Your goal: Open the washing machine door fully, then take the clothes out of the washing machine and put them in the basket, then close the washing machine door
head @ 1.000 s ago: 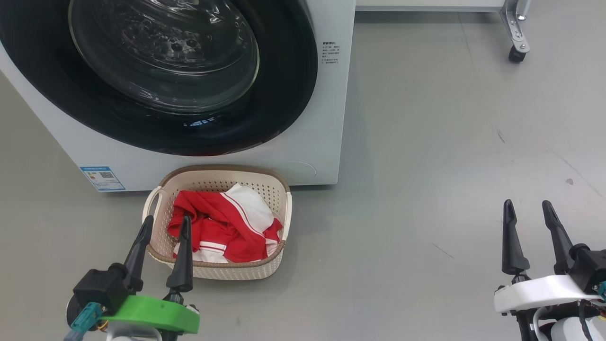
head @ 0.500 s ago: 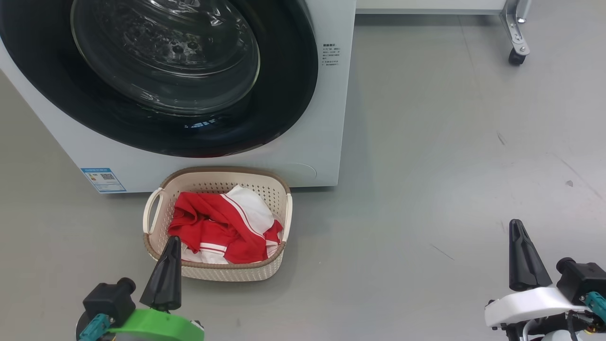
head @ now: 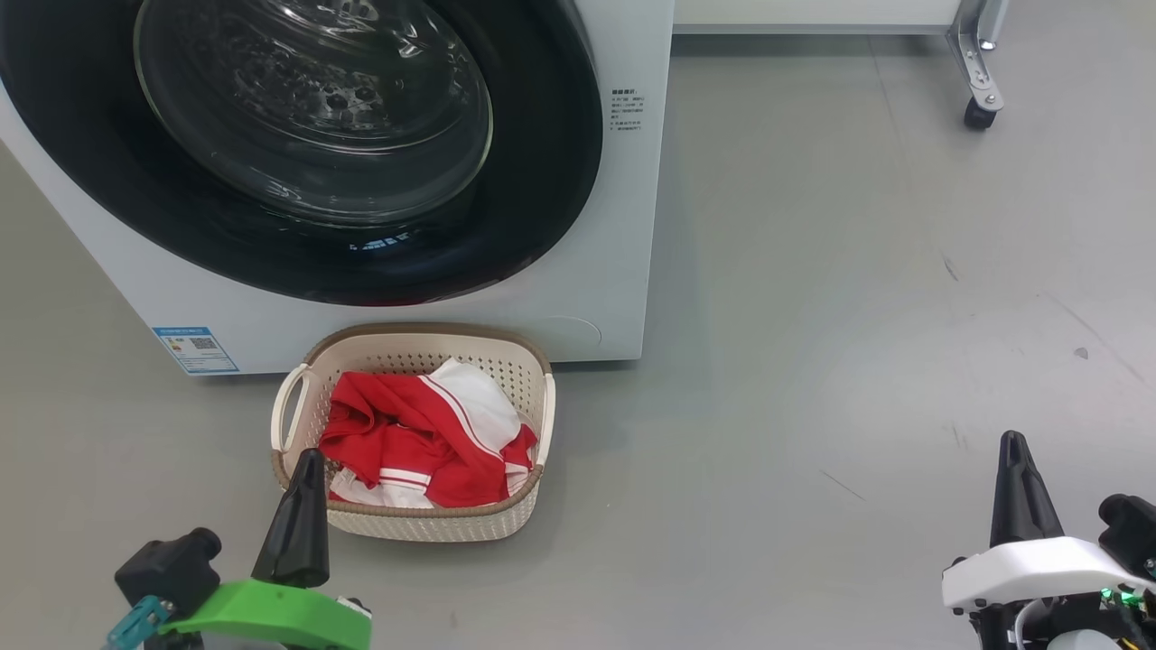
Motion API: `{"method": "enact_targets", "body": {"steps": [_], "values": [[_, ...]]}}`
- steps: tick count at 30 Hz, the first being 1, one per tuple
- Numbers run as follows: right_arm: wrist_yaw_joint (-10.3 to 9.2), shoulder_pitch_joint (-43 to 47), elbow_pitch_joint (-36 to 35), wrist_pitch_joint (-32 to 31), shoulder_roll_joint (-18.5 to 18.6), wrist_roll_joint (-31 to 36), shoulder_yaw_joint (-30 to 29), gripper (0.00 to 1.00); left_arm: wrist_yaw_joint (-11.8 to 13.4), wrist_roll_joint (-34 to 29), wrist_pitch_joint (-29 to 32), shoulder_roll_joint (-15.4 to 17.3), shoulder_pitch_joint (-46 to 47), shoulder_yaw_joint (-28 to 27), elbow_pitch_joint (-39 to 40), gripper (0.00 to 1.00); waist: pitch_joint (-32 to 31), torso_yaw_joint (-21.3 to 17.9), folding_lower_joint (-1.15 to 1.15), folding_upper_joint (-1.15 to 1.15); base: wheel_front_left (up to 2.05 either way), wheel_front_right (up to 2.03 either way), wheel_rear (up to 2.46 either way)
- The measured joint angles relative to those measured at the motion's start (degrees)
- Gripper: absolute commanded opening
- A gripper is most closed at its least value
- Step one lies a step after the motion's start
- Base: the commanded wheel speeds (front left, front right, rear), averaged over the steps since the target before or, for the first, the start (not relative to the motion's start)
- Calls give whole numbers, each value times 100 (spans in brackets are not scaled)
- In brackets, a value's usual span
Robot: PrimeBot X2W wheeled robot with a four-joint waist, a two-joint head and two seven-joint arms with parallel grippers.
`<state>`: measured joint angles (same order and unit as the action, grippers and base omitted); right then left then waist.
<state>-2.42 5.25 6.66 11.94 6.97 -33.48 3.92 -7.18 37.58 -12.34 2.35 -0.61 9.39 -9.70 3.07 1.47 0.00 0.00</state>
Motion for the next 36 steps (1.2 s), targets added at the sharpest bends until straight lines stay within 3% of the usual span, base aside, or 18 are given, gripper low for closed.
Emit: {"method": "enact_targets", "body": {"steps": [36], "values": [[386, -285, 360, -719, -144, -2562, -396, 0, 32, 2521, 631, 121, 25, -367, -147, 0, -121, -64, 0, 0, 0, 0, 0]]}}
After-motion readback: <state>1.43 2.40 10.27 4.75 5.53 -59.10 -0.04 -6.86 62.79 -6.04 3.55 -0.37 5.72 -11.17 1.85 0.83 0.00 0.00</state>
